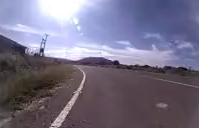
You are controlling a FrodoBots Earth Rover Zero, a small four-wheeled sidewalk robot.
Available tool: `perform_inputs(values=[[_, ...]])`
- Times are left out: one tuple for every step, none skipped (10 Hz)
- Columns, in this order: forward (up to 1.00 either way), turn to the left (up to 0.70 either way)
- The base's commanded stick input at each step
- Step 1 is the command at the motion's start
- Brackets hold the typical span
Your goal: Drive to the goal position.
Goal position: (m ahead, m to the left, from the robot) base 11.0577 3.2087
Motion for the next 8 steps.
perform_inputs(values=[[1.00, 0.00], [1.00, 0.00], [1.00, 0.00], [1.00, 0.00], [1.00, 0.00], [1.00, 0.00], [1.00, 0.00], [1.00, 0.00]])
